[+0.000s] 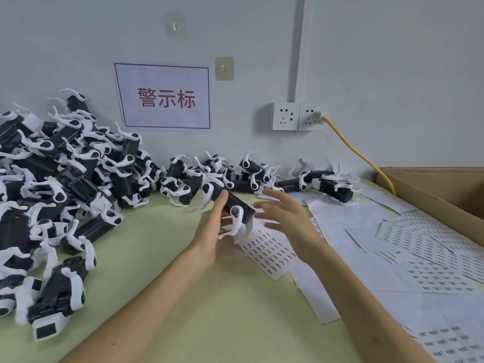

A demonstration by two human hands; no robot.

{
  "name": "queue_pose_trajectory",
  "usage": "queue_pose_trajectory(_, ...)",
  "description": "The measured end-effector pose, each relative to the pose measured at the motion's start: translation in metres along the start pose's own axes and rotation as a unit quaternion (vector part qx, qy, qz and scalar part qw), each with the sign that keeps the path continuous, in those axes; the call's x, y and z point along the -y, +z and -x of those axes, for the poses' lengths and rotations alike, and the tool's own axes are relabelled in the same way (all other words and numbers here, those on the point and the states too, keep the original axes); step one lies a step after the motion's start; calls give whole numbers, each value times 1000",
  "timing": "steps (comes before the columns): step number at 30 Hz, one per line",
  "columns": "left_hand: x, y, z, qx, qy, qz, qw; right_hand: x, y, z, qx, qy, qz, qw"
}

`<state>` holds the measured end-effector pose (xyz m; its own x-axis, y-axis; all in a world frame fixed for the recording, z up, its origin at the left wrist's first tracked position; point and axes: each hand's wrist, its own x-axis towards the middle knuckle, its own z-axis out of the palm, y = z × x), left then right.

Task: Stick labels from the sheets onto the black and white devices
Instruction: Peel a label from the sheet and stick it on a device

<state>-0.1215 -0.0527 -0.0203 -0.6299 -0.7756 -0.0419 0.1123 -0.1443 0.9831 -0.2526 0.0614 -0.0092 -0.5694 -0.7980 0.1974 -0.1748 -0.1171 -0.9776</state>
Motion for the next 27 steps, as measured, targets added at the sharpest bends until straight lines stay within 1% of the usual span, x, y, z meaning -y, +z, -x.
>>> queue_pose_trajectory(1,-2,-4,-2,1,-9,20,1000,-4,-2,-1,-14,-2,140,990)
queue_pose_trajectory(2,-4,-7,-4,3,-22,40,999,-9,-2,-3,-14,4,286,958)
queue_pose_trajectory(3,-5,-10,-5,4,-36,57,998,-13,0,-3,-2,21,395,918)
queue_pose_trajectory(4,-7,-12,-5,5,-46,73,996,-17,2,-3,14,43,451,891)
queue_pose_trajectory(5,-7,-14,-5,8,-47,86,995,-19,5,-3,30,59,466,882)
queue_pose_trajectory(6,-8,-15,-6,14,-43,96,994,-21,6,-3,39,64,458,886)
queue_pose_trajectory(8,-9,-17,-6,32,-29,107,993,-22,5,-5,32,44,412,910)
queue_pose_trajectory(12,-6,-13,-4,26,-13,114,993,-18,4,-4,-10,18,247,969)
queue_pose_trajectory(13,-5,-12,-3,27,-11,110,994,-17,4,-4,-22,11,221,975)
queue_pose_trajectory(15,-4,-11,-2,19,6,102,995,-16,3,-4,-46,-4,203,978)
queue_pose_trajectory(17,-4,-11,-2,5,18,97,995,-14,0,-5,-71,-2,179,981)
queue_pose_trajectory(20,-6,-14,-1,-3,5,102,995,-11,-5,-6,-92,-12,150,984)
queue_pose_trajectory(22,-5,-18,-4,55,9,126,990,-10,-6,-6,-107,-38,141,984)
queue_pose_trajectory(25,-6,-19,-4,198,19,172,965,-8,-3,-5,-99,-74,123,985)
queue_pose_trajectory(26,-7,-18,-3,226,12,197,954,-8,-2,-4,-94,-84,125,984)
queue_pose_trajectory(27,-6,-16,-1,235,2,216,948,-9,0,-4,-91,-91,130,983)
